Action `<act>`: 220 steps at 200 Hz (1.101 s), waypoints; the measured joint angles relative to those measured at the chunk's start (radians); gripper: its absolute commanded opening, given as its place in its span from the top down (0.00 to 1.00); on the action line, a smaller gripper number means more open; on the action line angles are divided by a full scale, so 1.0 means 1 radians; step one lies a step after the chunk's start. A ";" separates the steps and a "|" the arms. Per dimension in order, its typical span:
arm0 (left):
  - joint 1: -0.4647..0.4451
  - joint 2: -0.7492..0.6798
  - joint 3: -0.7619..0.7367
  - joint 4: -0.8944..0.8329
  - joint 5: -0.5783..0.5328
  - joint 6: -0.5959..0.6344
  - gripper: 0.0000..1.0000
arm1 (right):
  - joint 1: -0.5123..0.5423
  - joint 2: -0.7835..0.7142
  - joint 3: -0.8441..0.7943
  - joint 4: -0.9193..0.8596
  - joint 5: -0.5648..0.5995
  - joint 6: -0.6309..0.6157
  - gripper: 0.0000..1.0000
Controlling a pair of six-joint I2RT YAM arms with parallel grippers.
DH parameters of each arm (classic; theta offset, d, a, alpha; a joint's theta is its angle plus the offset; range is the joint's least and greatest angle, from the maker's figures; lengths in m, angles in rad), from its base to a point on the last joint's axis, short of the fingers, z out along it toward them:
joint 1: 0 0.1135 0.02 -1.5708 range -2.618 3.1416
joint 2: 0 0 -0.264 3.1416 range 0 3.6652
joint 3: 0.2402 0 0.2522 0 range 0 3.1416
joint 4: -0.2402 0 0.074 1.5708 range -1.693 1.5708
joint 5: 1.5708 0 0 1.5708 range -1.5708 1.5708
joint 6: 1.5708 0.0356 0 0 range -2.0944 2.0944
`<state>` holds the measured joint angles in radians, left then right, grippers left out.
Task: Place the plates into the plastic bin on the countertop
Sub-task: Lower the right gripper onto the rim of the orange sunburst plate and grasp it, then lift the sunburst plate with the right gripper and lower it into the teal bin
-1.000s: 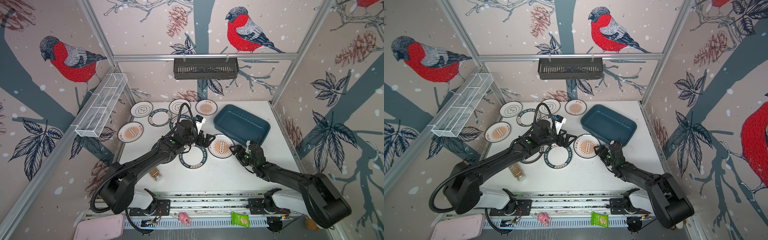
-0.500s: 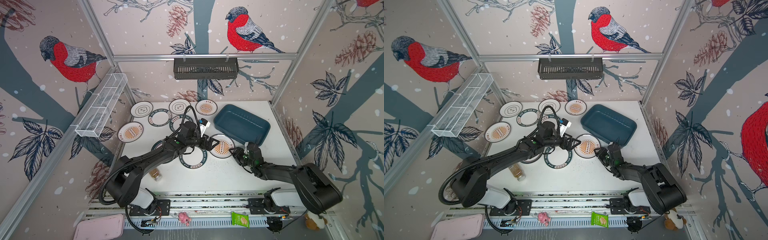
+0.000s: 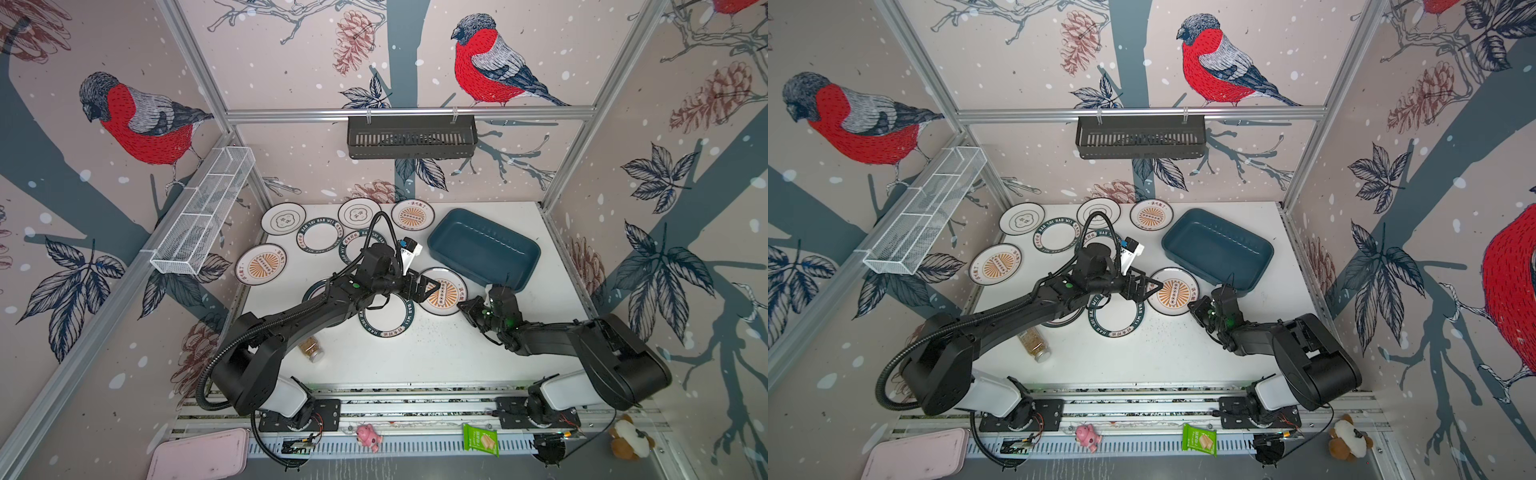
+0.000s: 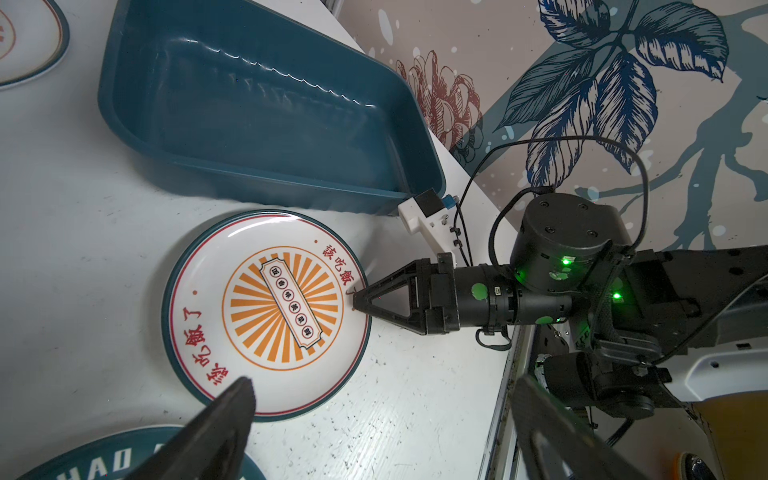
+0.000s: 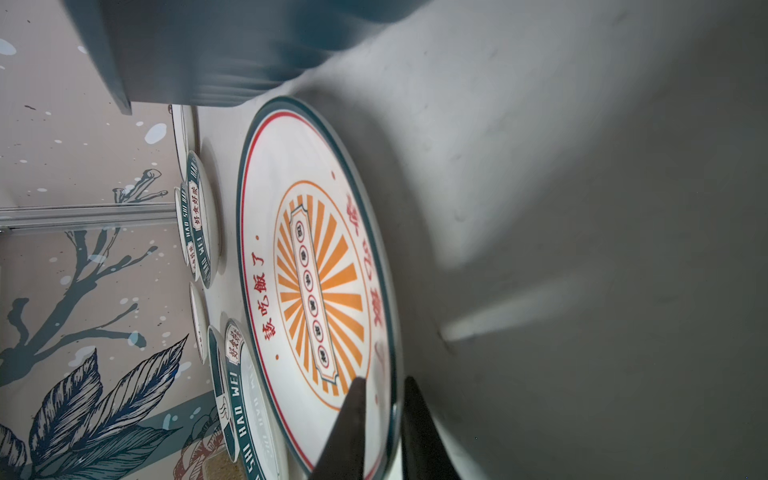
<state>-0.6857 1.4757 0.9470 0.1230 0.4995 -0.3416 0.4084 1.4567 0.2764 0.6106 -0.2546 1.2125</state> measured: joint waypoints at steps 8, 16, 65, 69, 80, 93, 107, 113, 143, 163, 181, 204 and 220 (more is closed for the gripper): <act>0.000 0.000 0.000 0.000 -0.001 0.000 0.04 | 0.003 0.005 0.000 0.004 0.001 0.014 0.90; 0.000 0.000 0.002 -0.001 -0.003 0.001 0.04 | 0.006 0.006 -0.001 0.008 0.000 0.018 0.92; 0.000 0.000 0.006 -0.013 -0.007 0.002 0.04 | 0.019 -0.043 -0.002 -0.005 0.026 0.040 0.95; 0.000 0.000 0.006 -0.014 -0.007 0.002 0.04 | 0.019 -0.051 -0.002 -0.011 0.030 0.040 0.95; 0.000 0.000 0.008 -0.015 -0.007 0.002 0.04 | 0.019 -0.073 -0.001 -0.037 0.047 0.040 0.96; 0.000 0.000 0.008 -0.015 -0.007 0.003 0.04 | 0.021 -0.101 0.000 -0.068 0.058 0.040 0.96; 0.000 0.000 0.009 -0.015 -0.007 0.005 0.04 | 0.022 -0.137 0.004 -0.106 0.071 0.040 0.96; 0.000 0.000 0.009 -0.015 -0.007 0.006 0.04 | 0.022 -0.153 0.008 -0.124 0.077 0.039 0.96; 0.000 0.000 0.011 -0.022 -0.008 0.008 0.04 | 0.019 -0.217 0.046 -0.233 0.097 0.016 0.96; 0.000 0.000 0.015 -0.028 -0.008 0.008 0.04 | 0.014 -0.244 0.076 -0.301 0.099 0.005 0.97; 0.000 0.000 0.017 -0.029 -0.007 0.008 0.04 | 0.013 -0.269 0.092 -0.352 0.097 -0.011 0.97; 0.000 -0.005 0.017 -0.030 -0.008 0.008 0.04 | 0.014 -0.326 0.095 -0.422 0.090 -0.020 0.97; 0.000 -0.009 0.017 -0.030 -0.008 0.008 0.04 | 0.013 -0.371 0.096 -0.460 0.084 -0.037 0.97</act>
<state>-0.6857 1.4670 0.9638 0.0933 0.4919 -0.3336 0.4217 1.0859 0.3721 0.1509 -0.1707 1.1751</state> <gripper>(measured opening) 0.963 0.077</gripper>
